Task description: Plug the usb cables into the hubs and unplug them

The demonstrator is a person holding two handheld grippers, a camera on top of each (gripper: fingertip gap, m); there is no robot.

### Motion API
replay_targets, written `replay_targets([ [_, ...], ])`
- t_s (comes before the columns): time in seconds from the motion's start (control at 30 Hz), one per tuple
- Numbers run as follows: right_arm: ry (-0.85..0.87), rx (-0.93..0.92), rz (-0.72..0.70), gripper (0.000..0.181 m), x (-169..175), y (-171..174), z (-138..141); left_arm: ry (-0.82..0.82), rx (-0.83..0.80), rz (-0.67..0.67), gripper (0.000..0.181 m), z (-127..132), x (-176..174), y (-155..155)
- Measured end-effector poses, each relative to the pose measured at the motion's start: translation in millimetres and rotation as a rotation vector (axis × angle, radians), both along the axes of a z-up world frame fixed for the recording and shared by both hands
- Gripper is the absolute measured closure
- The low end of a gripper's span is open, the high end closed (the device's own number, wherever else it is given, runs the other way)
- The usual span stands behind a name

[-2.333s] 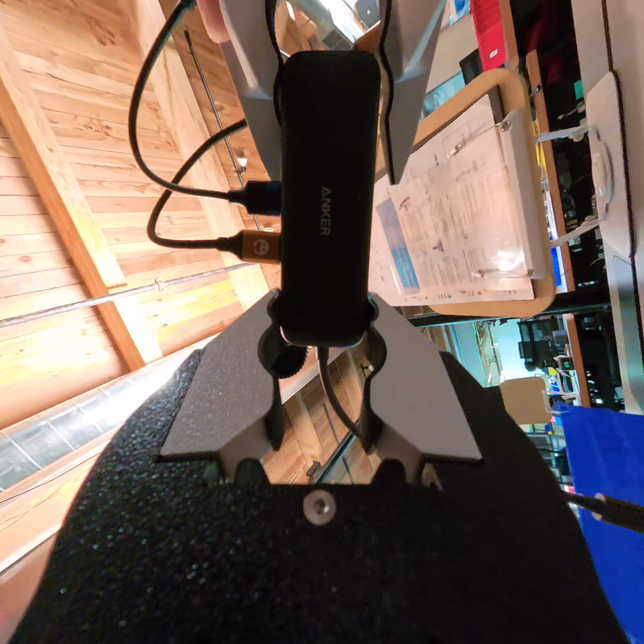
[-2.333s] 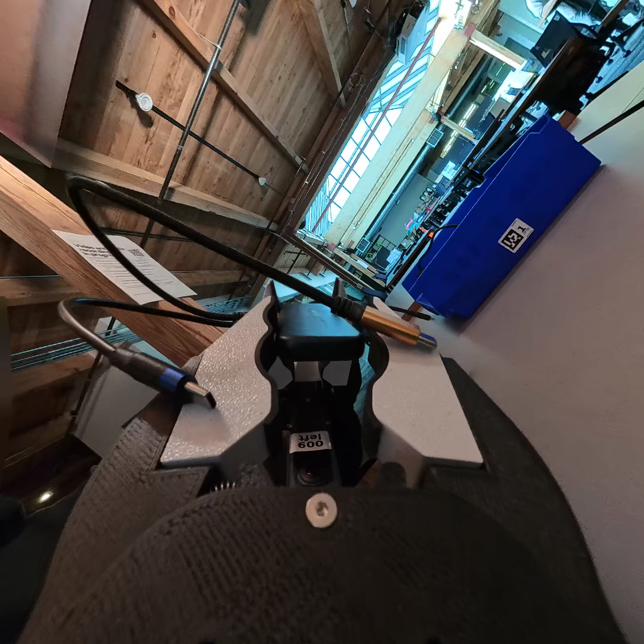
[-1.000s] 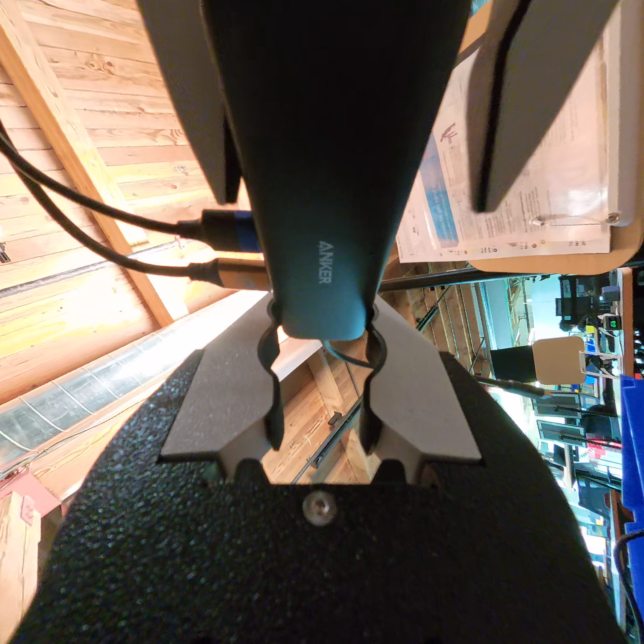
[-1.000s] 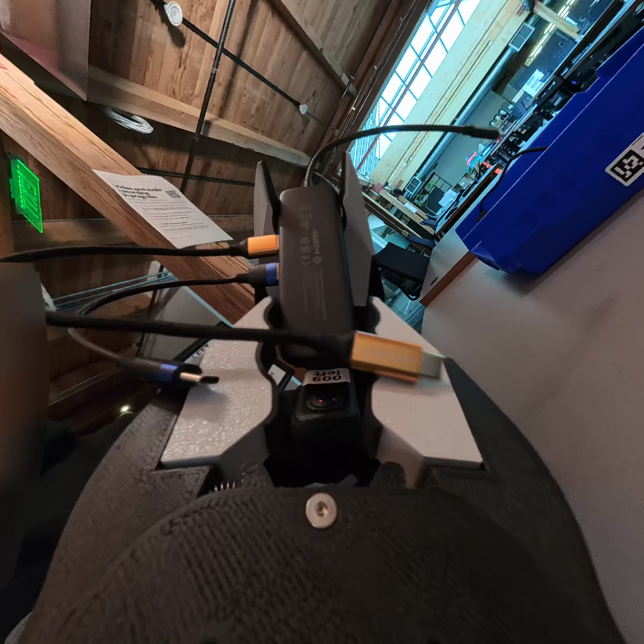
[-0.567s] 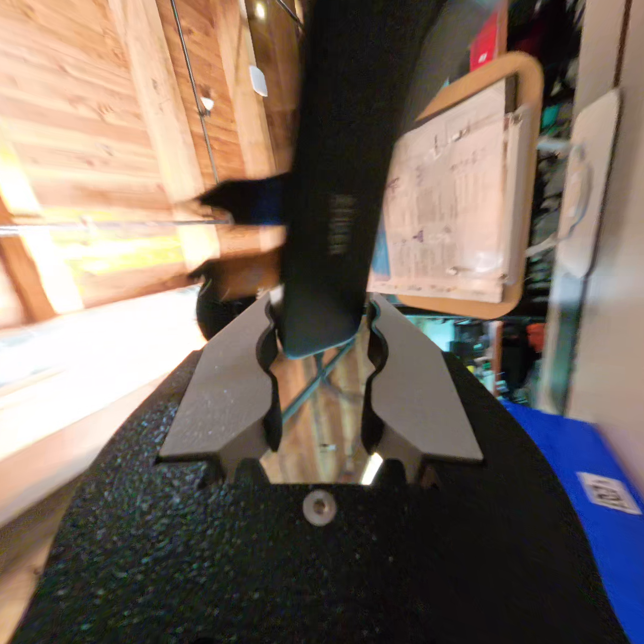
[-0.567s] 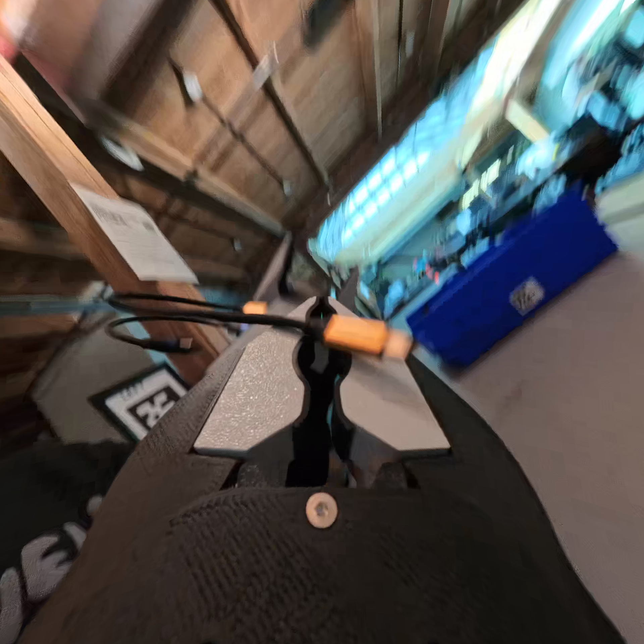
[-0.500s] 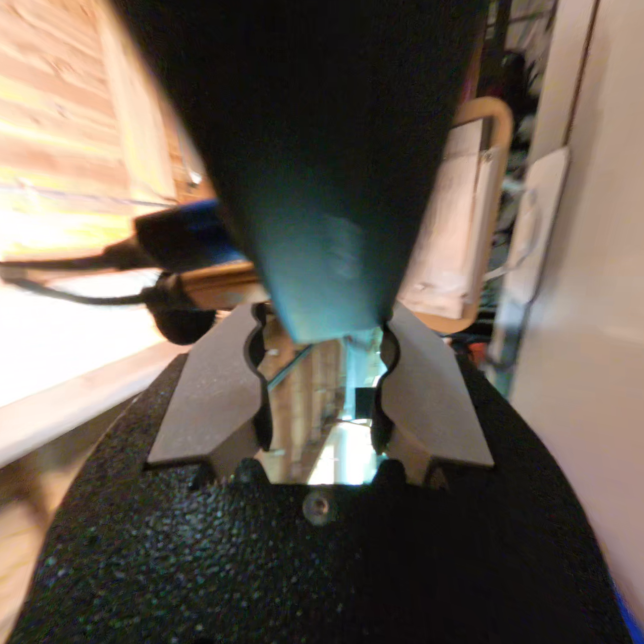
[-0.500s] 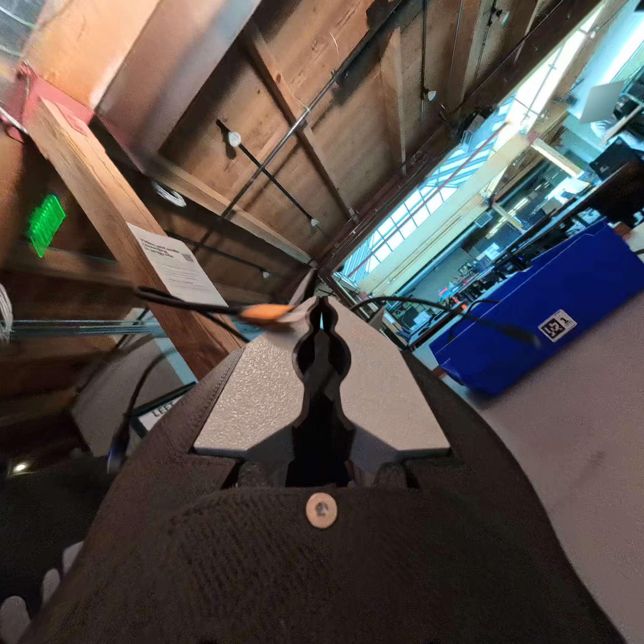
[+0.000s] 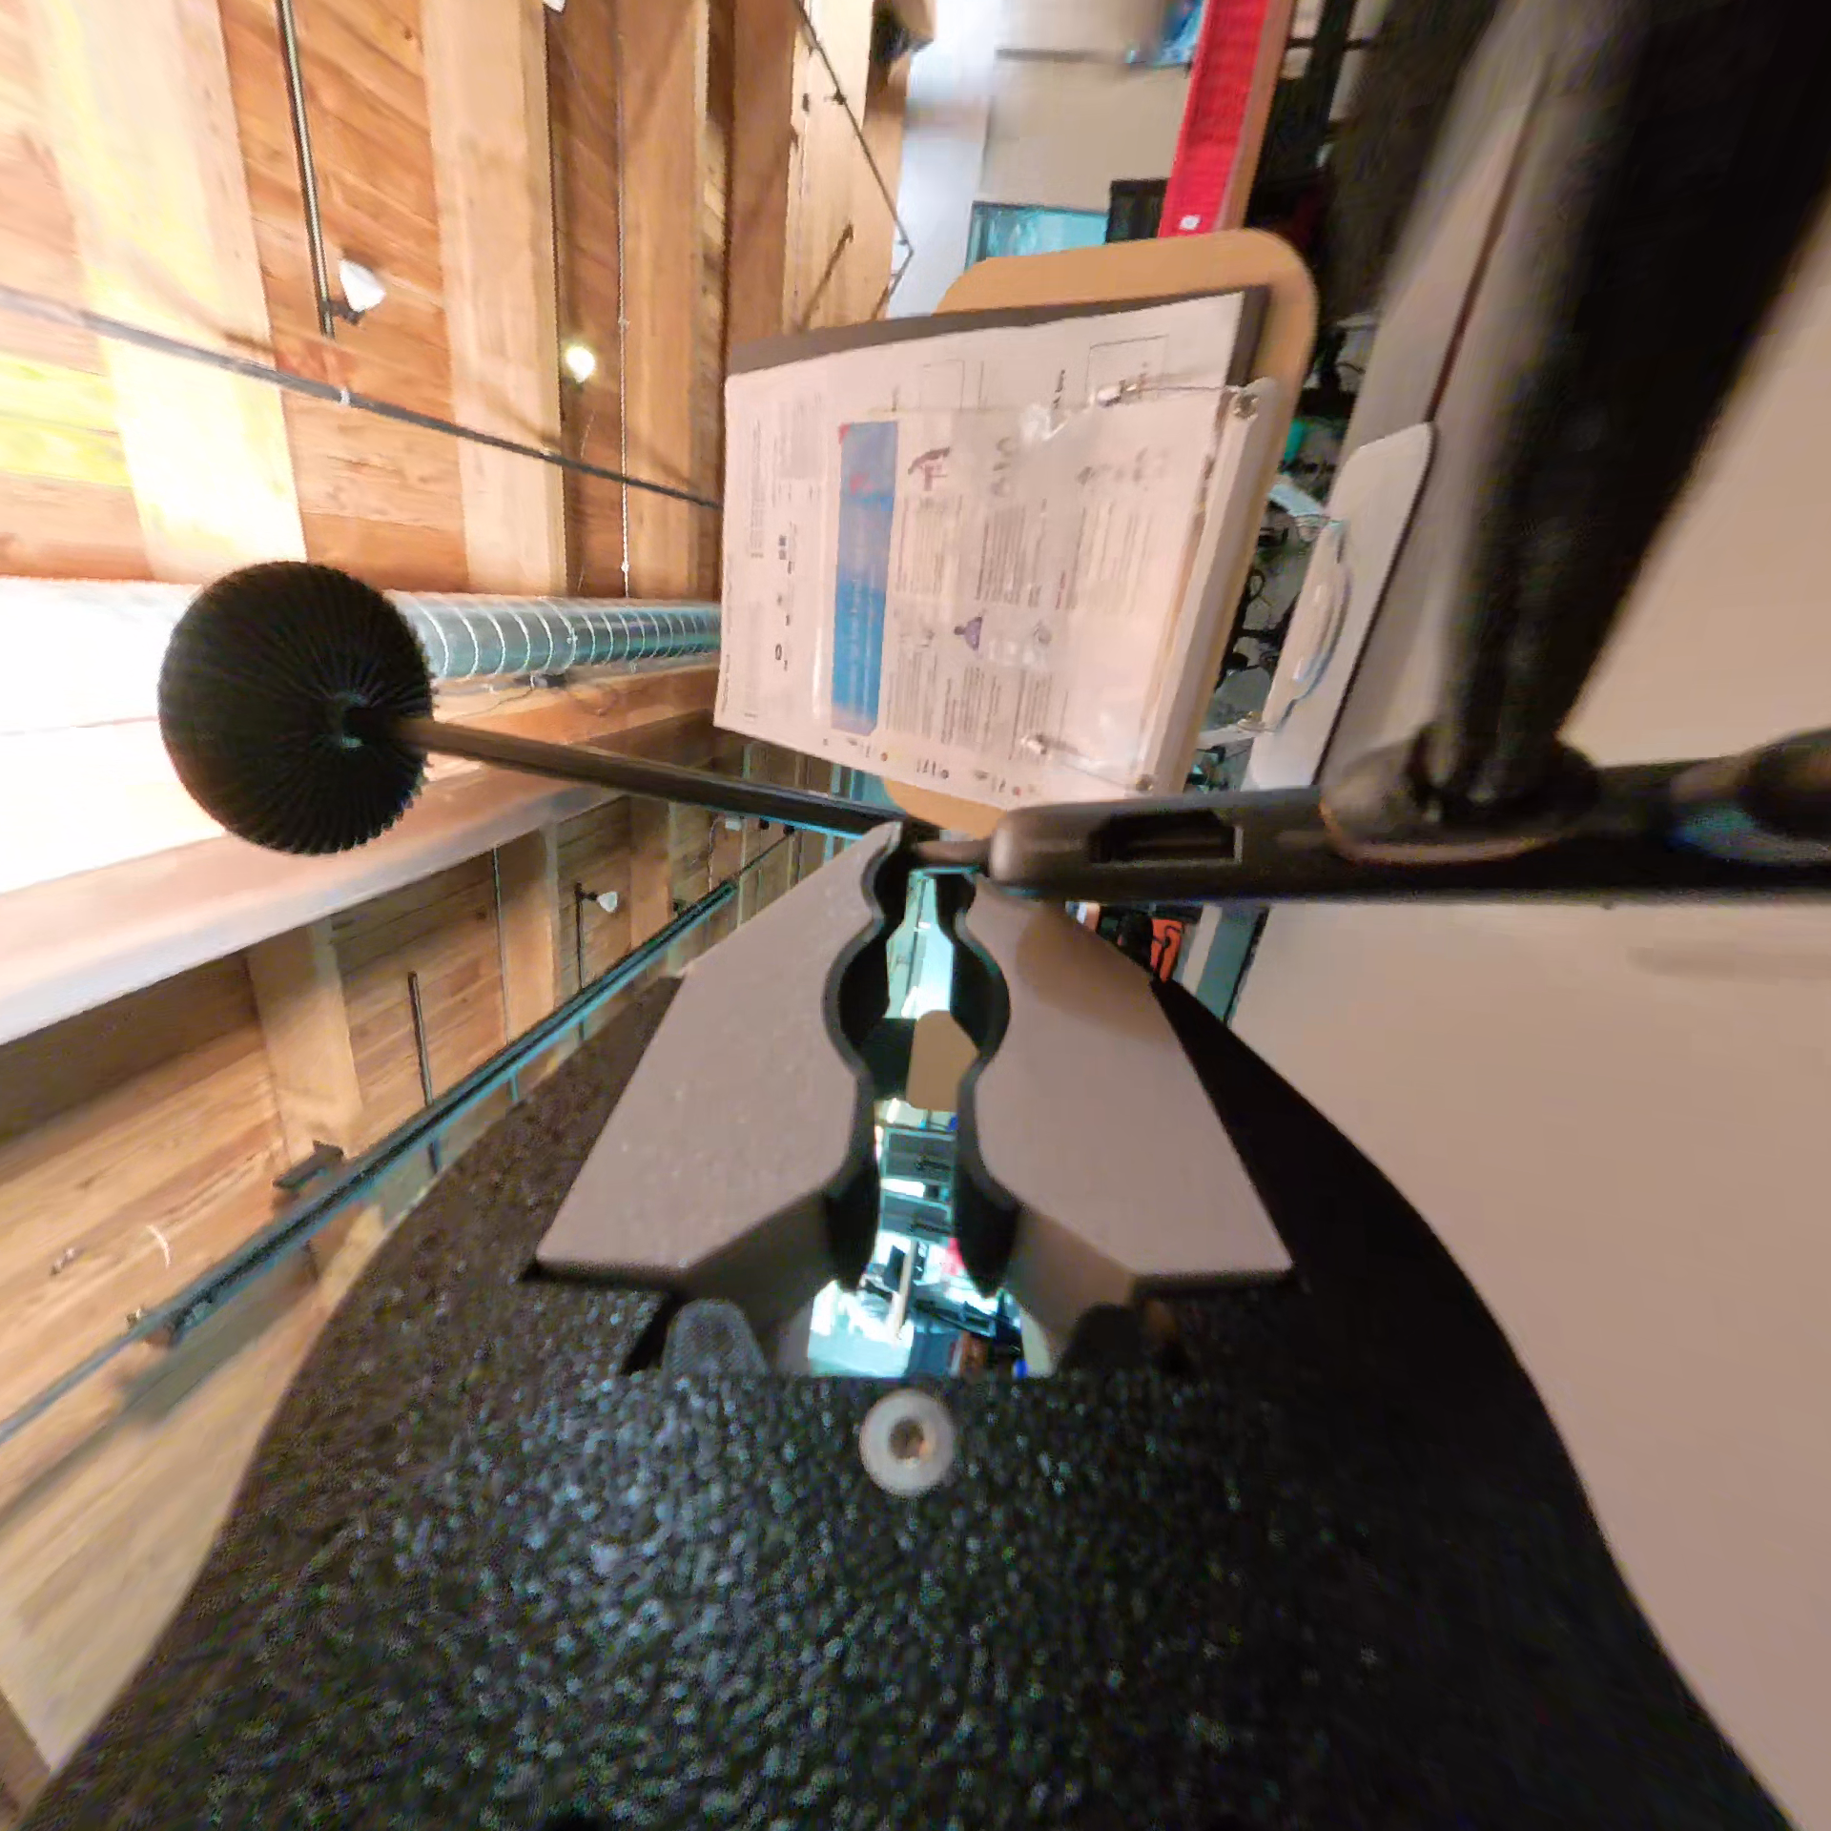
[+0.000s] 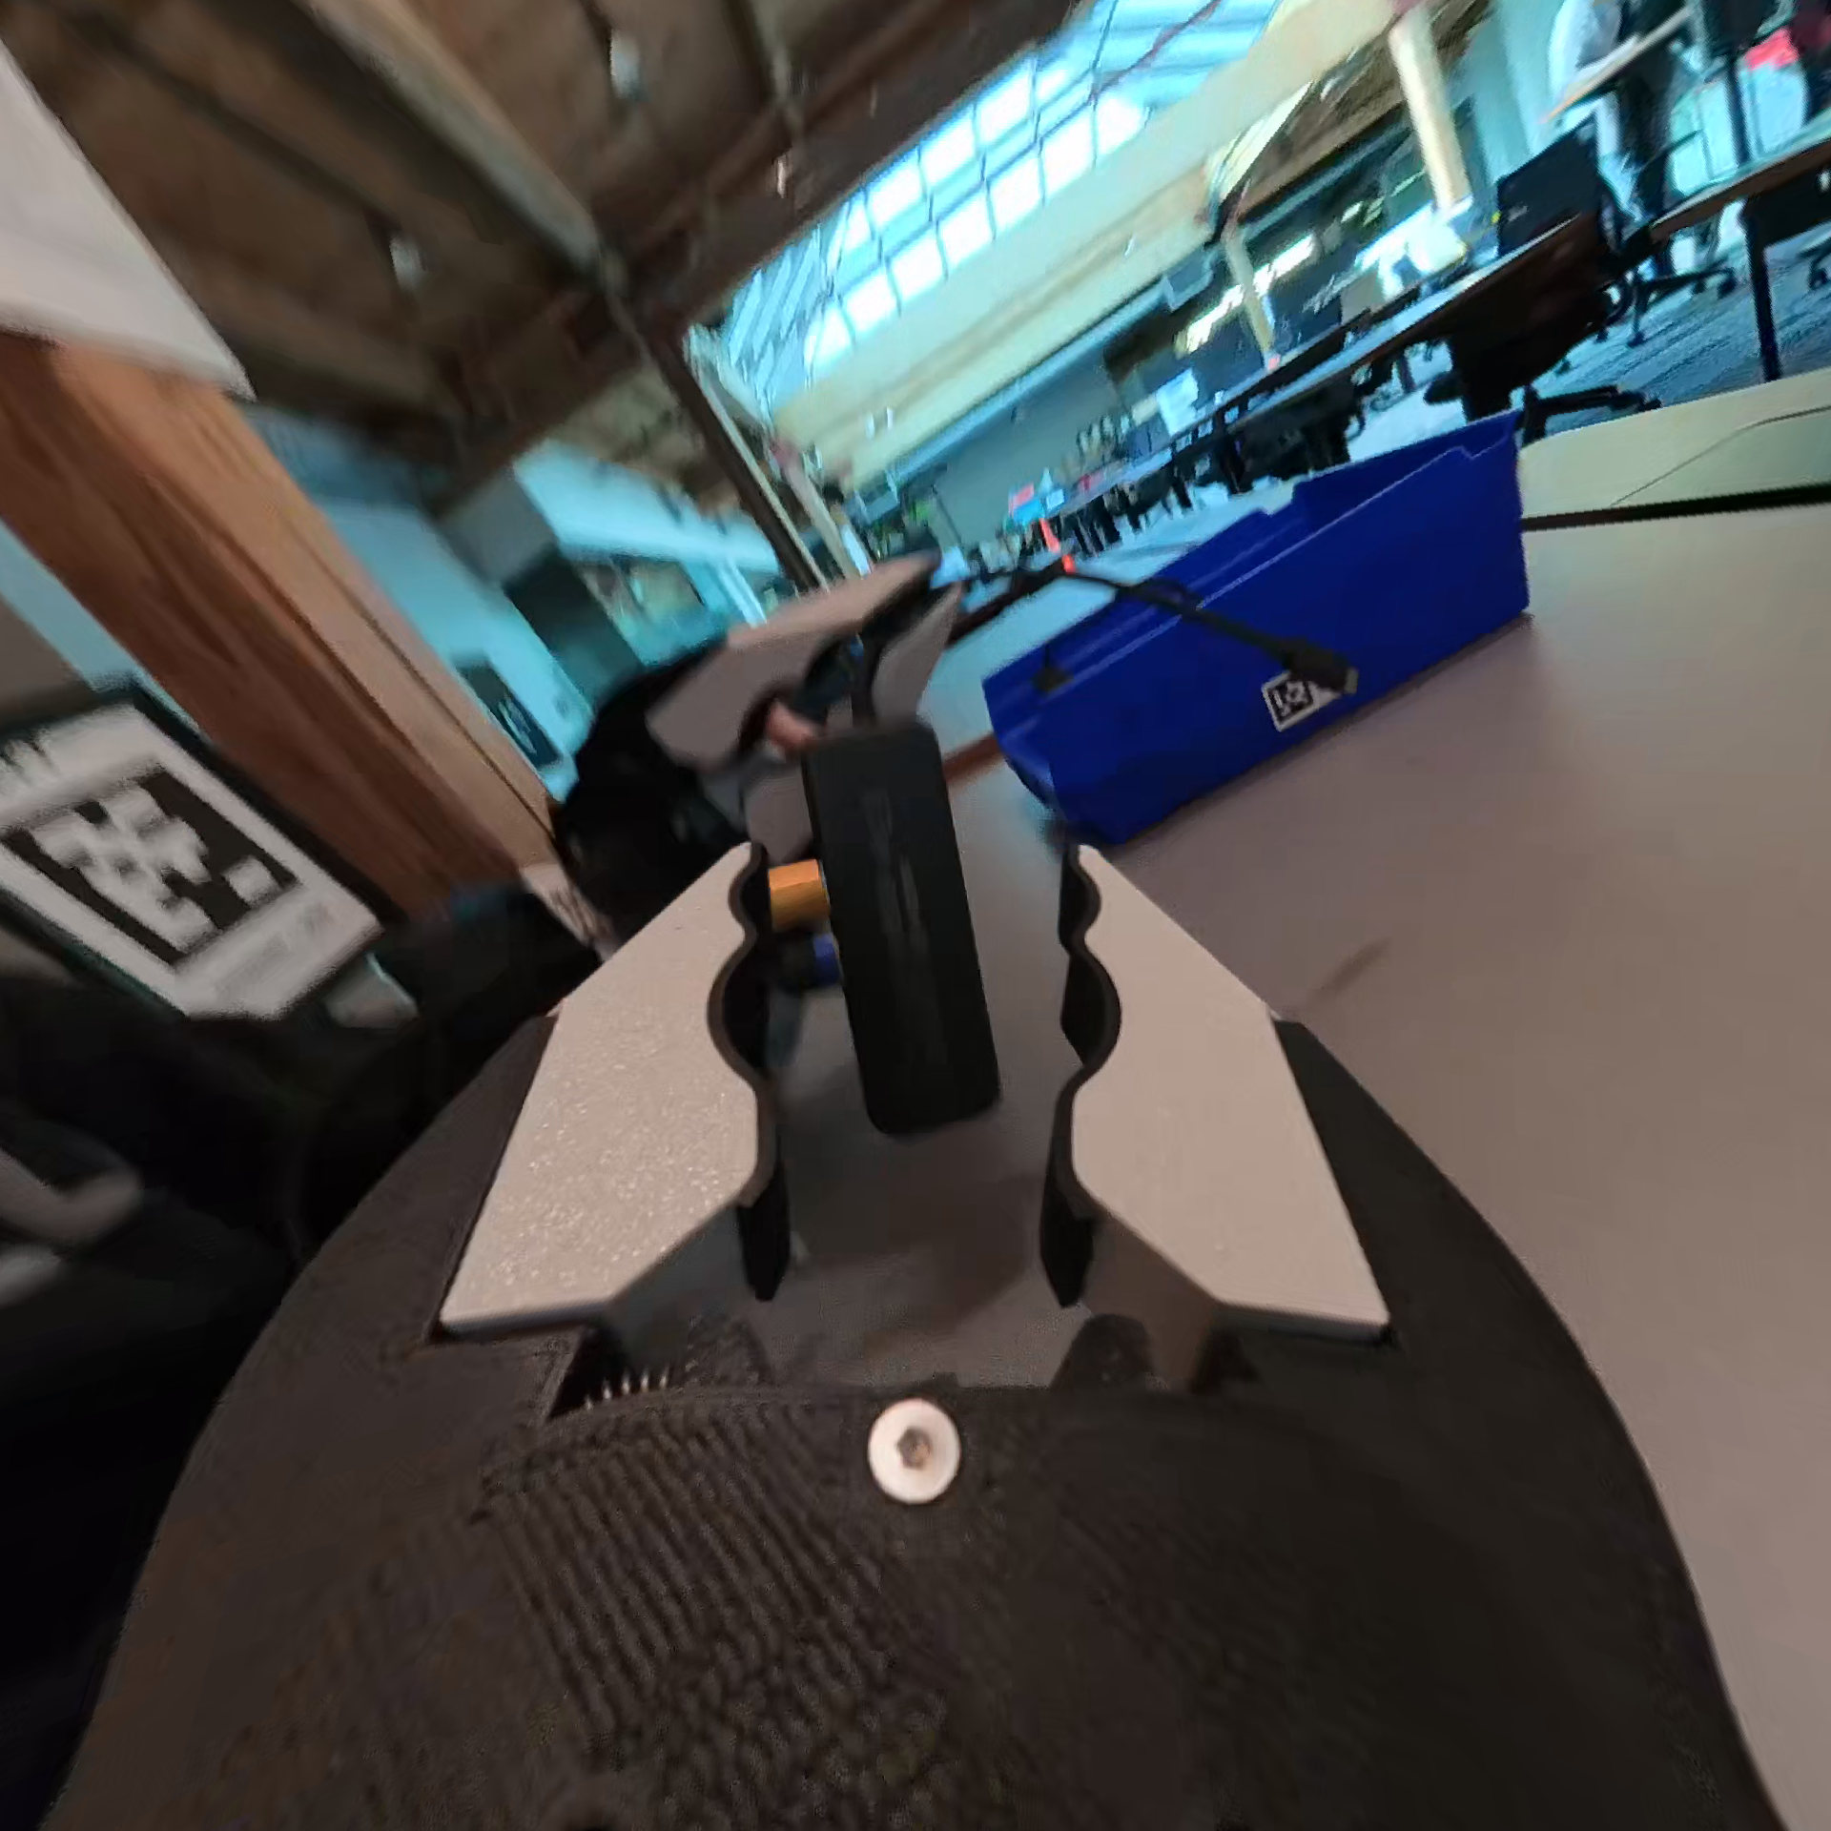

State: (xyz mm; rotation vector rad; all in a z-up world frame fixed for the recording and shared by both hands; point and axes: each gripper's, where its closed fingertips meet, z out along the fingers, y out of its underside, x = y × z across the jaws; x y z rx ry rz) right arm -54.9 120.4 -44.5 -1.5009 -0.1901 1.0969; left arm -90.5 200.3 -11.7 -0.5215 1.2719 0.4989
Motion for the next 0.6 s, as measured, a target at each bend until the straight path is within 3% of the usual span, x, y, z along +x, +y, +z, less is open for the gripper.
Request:
replay_targets([
  [0.13,-0.402,0.137,-0.070,0.100,-12.7,-2.3,-17.5,-0.107,-0.129,0.051,0.180,21.1,-13.6,16.4],
  [0.23,-0.561,0.215,-0.031,0.089,-36.8,-5.4,-24.3,-0.169,-0.197,0.099,0.180,34.6,-20.3,24.9],
  [0.3,-0.519,0.209,-0.006,0.090,-51.7,-3.3,-21.8,-0.199,-0.183,0.084,0.179,44.5,-18.6,20.0],
  [0.47,-0.187,0.209,0.088,0.113,-63.2,-5.4,3.3,-0.204,0.019,-0.008,0.180,58.9,-4.2,-12.9],
  [0.6,-0.296,0.167,0.100,0.120,-62.6,-5.9,-13.0,-0.232,0.025,-0.030,0.180,59.7,-3.1,-16.4],
])
